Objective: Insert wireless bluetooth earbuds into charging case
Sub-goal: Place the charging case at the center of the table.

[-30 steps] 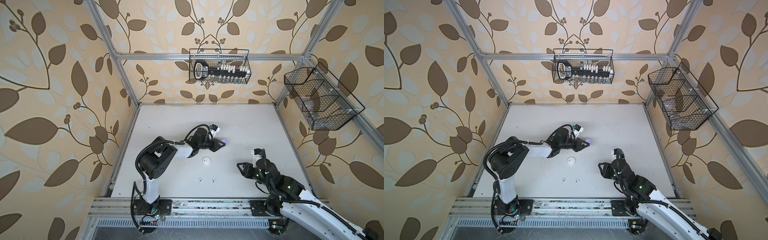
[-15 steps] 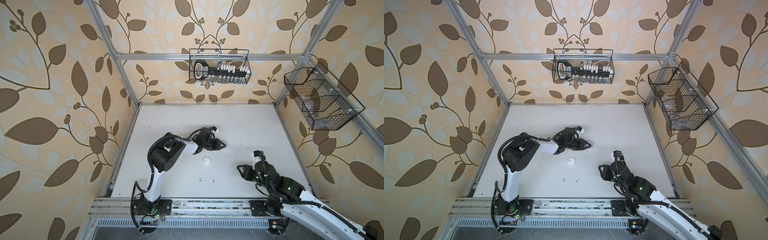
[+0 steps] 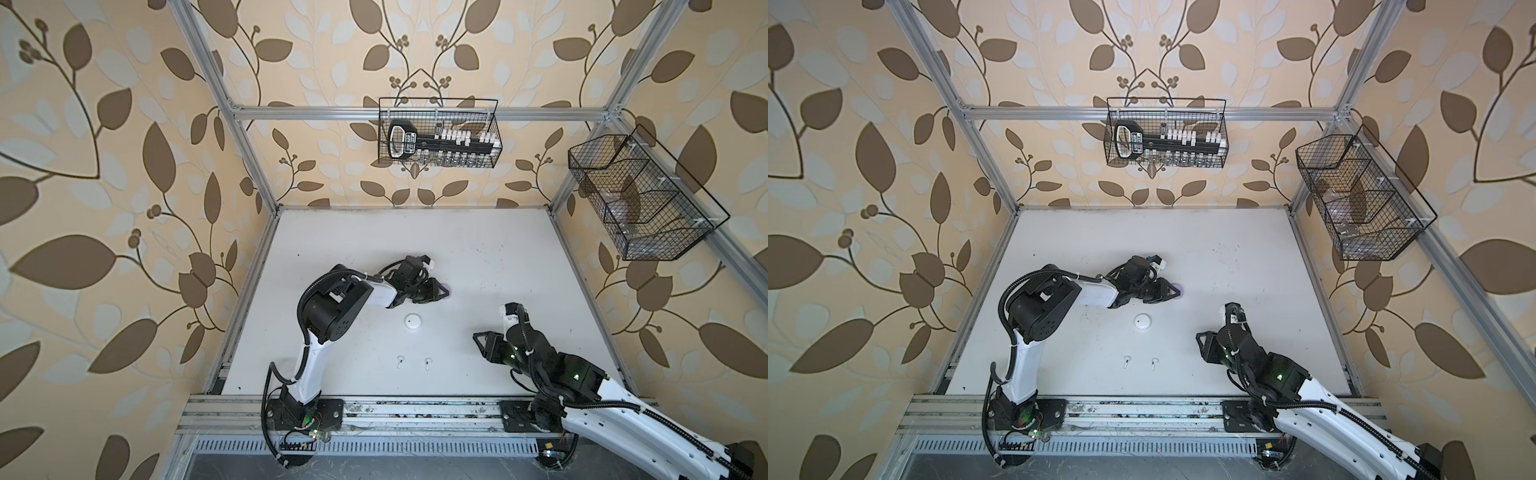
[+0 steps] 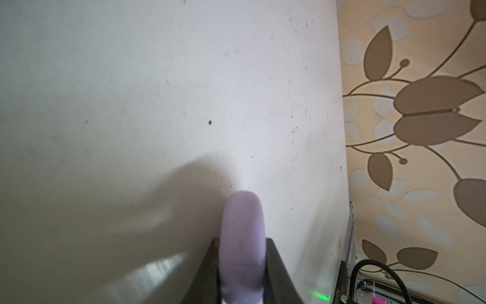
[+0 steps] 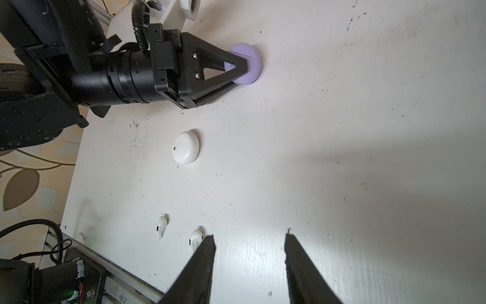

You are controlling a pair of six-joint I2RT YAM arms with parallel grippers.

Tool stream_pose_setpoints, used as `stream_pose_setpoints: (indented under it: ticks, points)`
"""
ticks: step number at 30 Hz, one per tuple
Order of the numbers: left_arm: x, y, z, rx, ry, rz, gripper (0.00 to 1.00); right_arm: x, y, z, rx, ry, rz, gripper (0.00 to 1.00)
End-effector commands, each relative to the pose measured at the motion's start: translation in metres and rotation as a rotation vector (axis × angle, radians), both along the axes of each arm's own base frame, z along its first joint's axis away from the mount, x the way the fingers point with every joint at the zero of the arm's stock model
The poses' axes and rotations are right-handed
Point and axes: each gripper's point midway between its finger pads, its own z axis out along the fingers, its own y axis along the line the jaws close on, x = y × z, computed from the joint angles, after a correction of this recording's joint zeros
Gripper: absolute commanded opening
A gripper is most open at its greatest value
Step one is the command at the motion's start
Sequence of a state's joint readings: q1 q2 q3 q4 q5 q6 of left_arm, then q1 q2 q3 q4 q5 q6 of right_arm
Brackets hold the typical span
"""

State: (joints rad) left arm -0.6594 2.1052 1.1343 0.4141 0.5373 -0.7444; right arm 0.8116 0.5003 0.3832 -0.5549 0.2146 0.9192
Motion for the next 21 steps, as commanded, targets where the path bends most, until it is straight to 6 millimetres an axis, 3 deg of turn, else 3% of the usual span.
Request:
stream_pose_setpoints:
  ticks: [1, 14, 21]
  points:
    - [0.011, -0.001, 0.005, -0.008, -0.005, 0.028, 0.26, 0.001, -0.003, 0.004, 0.000, -0.010, -0.026, 0.45]
    - [0.011, 0.007, 0.005, 0.045, -0.022, 0.010, 0.40, 0.000, -0.003, -0.001, 0.007, -0.009, -0.027, 0.45]
    - [0.014, 0.017, 0.013, 0.077, -0.050, 0.008, 0.41, -0.001, -0.002, 0.000, 0.005, -0.014, -0.029, 0.45]
